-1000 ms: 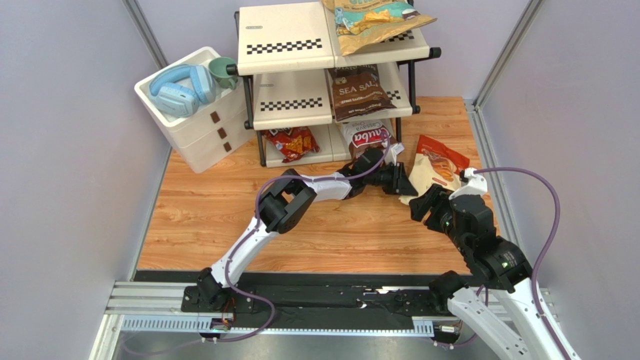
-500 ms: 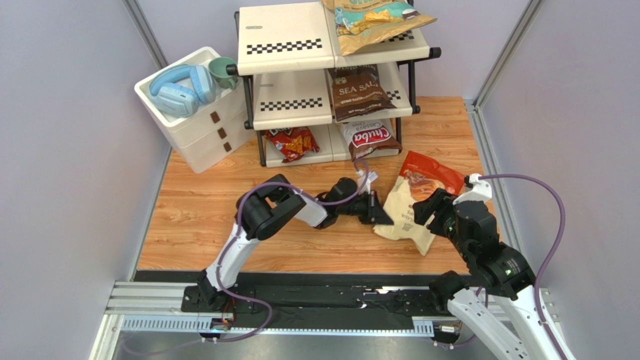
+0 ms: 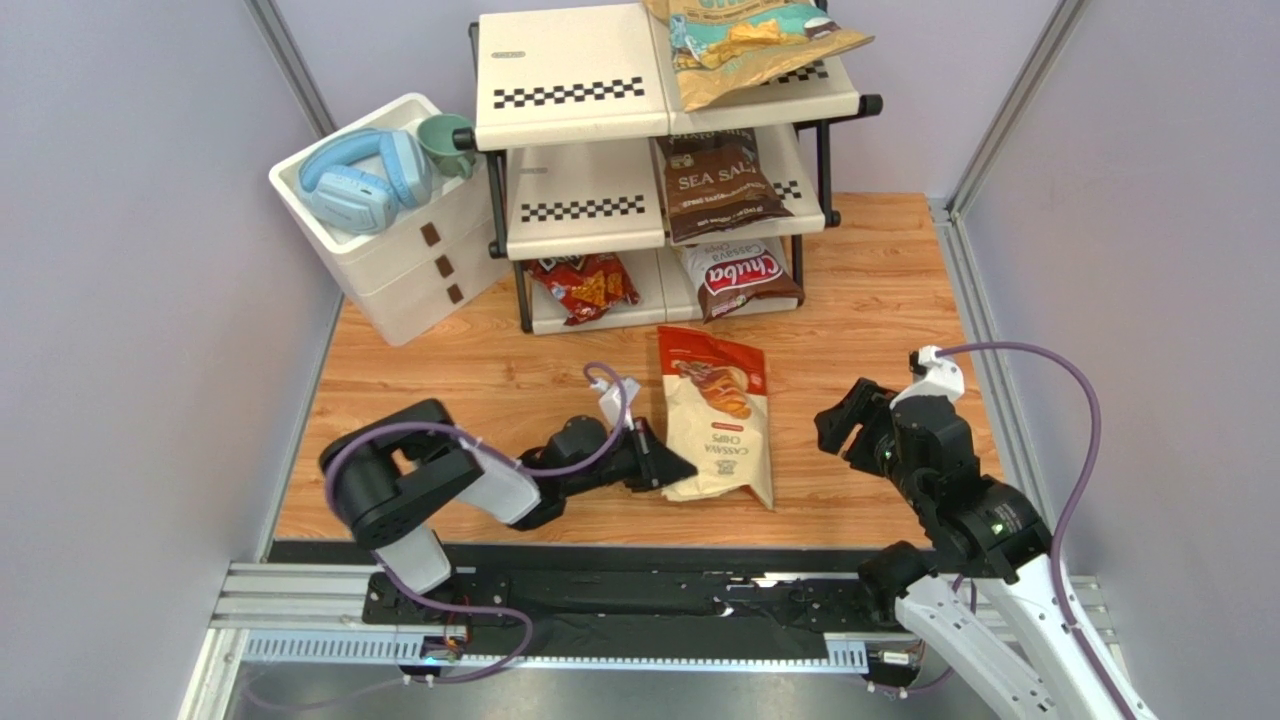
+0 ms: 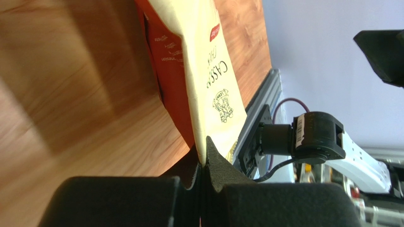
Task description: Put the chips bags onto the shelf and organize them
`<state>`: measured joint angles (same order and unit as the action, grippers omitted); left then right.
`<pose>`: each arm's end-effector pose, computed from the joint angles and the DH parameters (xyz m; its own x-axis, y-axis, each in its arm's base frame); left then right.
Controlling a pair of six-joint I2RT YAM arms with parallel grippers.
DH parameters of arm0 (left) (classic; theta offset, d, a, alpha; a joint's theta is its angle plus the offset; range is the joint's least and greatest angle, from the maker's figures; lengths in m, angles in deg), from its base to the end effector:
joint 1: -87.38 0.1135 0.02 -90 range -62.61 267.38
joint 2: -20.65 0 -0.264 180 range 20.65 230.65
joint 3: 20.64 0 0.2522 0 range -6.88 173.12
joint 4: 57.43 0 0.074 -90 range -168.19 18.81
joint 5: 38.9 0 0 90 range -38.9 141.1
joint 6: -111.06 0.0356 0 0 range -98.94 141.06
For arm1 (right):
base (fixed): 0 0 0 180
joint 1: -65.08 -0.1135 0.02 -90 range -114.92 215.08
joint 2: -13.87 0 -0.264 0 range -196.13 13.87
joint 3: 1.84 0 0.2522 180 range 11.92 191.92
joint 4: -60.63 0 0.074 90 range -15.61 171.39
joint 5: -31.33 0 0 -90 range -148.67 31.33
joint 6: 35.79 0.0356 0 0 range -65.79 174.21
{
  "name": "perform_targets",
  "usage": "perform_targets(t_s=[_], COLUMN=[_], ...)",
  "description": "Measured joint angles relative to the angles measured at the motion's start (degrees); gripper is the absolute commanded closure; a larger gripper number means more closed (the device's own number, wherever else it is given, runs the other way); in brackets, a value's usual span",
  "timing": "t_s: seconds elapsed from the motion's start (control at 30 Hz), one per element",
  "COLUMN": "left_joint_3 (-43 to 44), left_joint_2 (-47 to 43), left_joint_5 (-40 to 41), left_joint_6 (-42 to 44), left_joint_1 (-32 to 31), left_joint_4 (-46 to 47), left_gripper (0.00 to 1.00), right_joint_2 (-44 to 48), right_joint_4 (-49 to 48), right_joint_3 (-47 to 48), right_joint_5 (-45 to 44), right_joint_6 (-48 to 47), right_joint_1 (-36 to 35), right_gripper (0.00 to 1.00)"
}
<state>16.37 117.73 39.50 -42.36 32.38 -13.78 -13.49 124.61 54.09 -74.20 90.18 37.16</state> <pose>0.1563 -0.2358 0.1261 -0.8891 -0.2576 -0.3784 0.2635 0.3878 -0.8833 0.0887 0.0362 0.2927 -0.5661 0.3405 -0.7507 0.0916 0.9311 0.3532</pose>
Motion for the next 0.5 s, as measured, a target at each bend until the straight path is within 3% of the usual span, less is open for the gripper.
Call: perform_targets(t_s=[0.2,0.33,0.5], left_joint_3=[-10.3,-10.8,-9.6], left_joint_2=[-14.7,-22.2,-23.1], left_joint_5=[13.9,22.4,30.2], left_joint_6=[-2.1,-2.5,-2.5], left_joint_1=[-6.1,-10.4,-11.4], left_joint_4=[-4.5,-12.0,-16.0], left_gripper=[1.00,1.00,1.00], right_joint_2=[-1.7,-3.4,-3.7], right_joint_4=[-2.1,-5.6,-10.9], right_joint_3=[-1.2,-4.2,-11.9], right_joint_5=[4.2,11.1,21.0], right_joint_6=[0.5,2.8,9.0], right_joint_1=[0.0,0.0,0.0], right_gripper=[0.30,0.29,0.29])
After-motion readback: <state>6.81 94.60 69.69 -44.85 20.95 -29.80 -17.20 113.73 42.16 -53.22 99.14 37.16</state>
